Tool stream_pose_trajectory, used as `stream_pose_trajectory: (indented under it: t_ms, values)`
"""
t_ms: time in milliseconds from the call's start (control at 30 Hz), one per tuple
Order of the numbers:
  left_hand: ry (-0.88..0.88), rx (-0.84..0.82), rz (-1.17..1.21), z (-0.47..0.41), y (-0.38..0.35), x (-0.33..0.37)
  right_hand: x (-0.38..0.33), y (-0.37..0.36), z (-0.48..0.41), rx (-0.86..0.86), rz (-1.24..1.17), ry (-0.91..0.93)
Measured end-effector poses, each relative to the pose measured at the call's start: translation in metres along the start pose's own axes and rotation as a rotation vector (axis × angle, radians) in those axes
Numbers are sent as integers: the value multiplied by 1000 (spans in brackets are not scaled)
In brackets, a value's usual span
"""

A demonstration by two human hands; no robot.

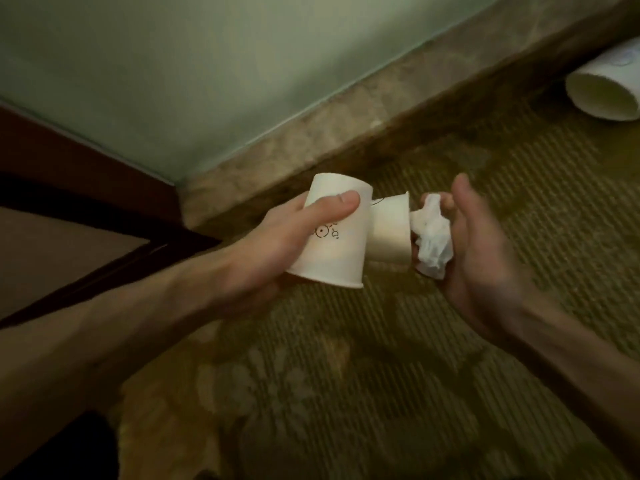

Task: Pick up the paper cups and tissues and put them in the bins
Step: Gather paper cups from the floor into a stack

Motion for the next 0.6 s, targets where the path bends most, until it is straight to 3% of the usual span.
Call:
stream_pose_trajectory:
  t_ms: [200,333,433,600]
  values:
    - [-136,-30,31,86,59,41,-35,-112,19,-222,122,-96]
    - [-284,9,201,159,113,50,-69,-202,45,-453,305,-198]
    - [-411,149,252,231,173,42,-75,-288,66,-528,536,-213]
    - [-574,474,278,369,281,-5,-39,-460,113,-713,759,0]
Point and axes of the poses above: each hand's wrist, its own z-axis away from the middle knuckle, its own y-axis out of the back of the hand, x = y × z, the point moved 10 cm from there along -z, towards the middle knuckle, and after that the axes turned 2 degrees about y, right-handed, at the moved point
